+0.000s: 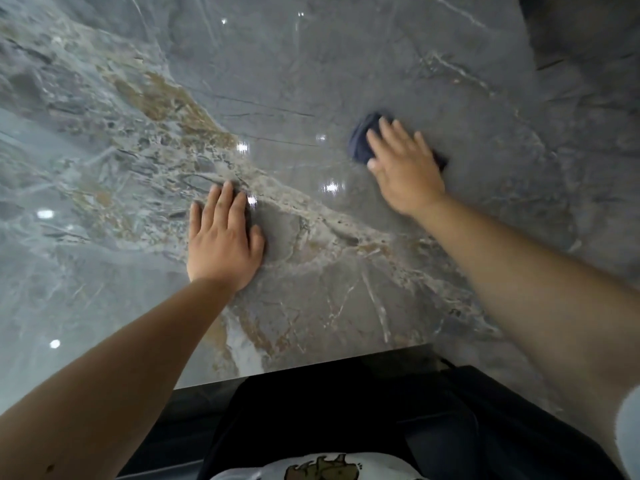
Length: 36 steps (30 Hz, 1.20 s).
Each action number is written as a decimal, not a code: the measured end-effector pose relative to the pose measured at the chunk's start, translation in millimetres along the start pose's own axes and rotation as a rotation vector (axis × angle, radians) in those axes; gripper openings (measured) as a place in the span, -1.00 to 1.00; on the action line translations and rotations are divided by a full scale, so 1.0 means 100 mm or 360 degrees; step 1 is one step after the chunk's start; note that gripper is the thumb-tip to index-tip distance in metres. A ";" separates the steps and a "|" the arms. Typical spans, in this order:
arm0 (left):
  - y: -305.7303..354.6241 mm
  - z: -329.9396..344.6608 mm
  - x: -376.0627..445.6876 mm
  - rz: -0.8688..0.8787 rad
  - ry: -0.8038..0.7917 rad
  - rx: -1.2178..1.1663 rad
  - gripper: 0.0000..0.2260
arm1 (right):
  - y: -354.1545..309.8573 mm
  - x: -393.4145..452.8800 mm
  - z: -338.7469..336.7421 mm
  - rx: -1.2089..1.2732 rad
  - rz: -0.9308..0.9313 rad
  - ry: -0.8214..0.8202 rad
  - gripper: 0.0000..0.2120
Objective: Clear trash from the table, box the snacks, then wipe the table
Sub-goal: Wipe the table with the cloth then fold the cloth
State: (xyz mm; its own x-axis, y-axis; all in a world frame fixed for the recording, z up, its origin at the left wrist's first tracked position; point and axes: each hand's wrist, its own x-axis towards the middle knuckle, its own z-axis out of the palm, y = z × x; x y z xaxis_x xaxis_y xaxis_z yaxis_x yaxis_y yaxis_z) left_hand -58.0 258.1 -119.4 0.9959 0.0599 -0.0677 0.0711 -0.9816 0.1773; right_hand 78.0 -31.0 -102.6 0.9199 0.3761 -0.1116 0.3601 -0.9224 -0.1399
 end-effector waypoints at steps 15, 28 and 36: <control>-0.30 -0.19 -0.02 0.0243 -0.0134 -0.0260 -0.51 | -1.97 -1.86 0.46 0.0133 -0.0094 -0.0163 -0.56; -2.25 -0.46 -1.08 -0.0150 -0.0119 -0.0009 -0.45 | -1.09 -1.80 0.42 0.0142 0.1035 0.0073 -0.49; -2.36 -0.36 -1.15 -0.0126 -0.0029 0.0006 -0.49 | -3.35 -1.71 0.77 0.0102 0.0107 0.0005 -0.52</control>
State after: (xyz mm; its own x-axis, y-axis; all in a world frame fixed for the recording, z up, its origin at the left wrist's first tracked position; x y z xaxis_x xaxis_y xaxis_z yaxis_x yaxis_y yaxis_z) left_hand -187.0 489.7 -118.4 0.9860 0.1338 -0.0992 0.1490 -0.9747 0.1668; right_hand -211.6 220.7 -112.7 0.9421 0.3134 -0.1195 0.2872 -0.9378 -0.1948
